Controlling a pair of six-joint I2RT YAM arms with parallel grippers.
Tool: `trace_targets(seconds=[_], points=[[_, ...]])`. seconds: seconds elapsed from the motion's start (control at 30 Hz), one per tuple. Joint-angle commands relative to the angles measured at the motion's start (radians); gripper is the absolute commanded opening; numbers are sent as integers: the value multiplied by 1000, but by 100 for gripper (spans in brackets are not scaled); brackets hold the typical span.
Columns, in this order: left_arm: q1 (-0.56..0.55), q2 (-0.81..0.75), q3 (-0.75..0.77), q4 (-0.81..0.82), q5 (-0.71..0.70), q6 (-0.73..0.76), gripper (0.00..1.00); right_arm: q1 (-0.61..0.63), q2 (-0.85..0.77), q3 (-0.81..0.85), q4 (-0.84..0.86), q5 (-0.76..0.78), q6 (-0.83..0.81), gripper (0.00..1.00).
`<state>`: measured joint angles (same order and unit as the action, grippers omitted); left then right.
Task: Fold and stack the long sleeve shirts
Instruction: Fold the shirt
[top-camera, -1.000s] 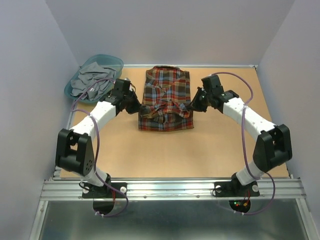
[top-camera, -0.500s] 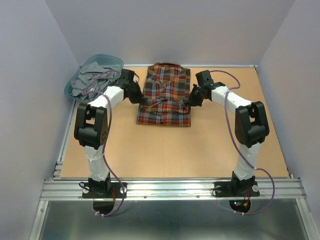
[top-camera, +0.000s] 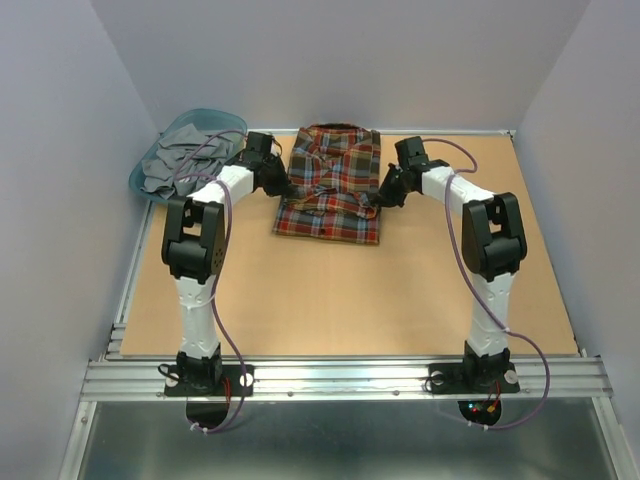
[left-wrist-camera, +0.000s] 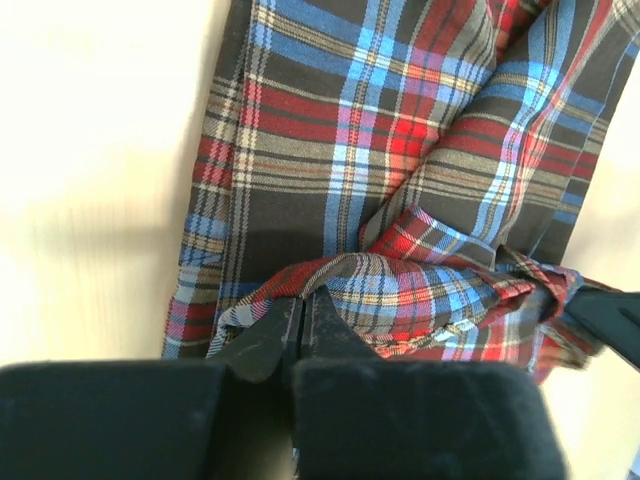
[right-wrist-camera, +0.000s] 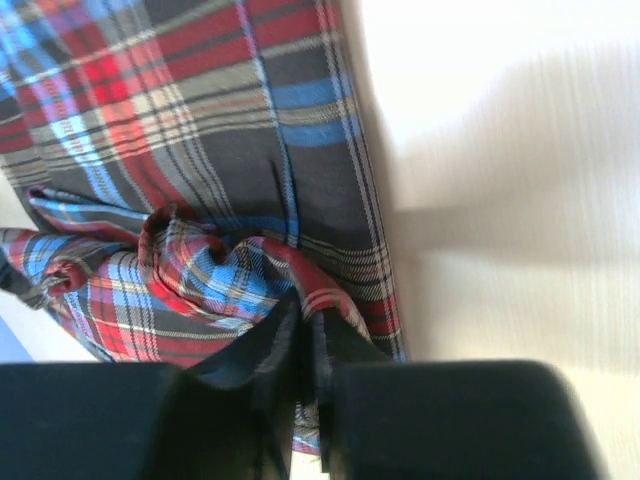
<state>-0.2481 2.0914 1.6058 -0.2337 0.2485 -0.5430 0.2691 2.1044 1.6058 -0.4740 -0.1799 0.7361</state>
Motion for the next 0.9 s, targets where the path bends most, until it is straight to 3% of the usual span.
trace_targets(seconds=[0.0, 0.07, 0.1, 0.13, 0.17, 0.2, 0.33, 0.53, 0.67, 0.87], points=[[18, 13, 54, 54, -41, 28, 12, -16, 25, 111, 44, -1, -26, 20], [23, 21, 60, 56, -38, 23, 23, -18, 34, 141, 43, -10, -47, 30], [27, 16, 62, 54, -28, 20, 37, -18, 31, 152, 41, -6, -70, 37], [29, 10, 65, 54, -28, 20, 37, -18, 31, 161, 41, 0, -70, 37], [30, 3, 66, 57, -26, 20, 41, -19, 19, 169, 41, 6, -95, 44], [32, -20, 71, 57, -29, 20, 57, -19, 13, 187, 41, 11, -110, 48], [41, -94, 108, 39, -57, 14, 77, -19, -61, 212, 37, 49, -216, 66], [40, -269, 119, -1, -127, 15, 79, -18, -188, 156, 31, 50, -377, 69], [14, -416, -16, -1, -172, 20, 79, 11, -283, 27, 29, -9, -435, 69], [-29, -628, -358, 30, -241, 9, 80, 123, -363, -162, 51, 28, -408, 68]])
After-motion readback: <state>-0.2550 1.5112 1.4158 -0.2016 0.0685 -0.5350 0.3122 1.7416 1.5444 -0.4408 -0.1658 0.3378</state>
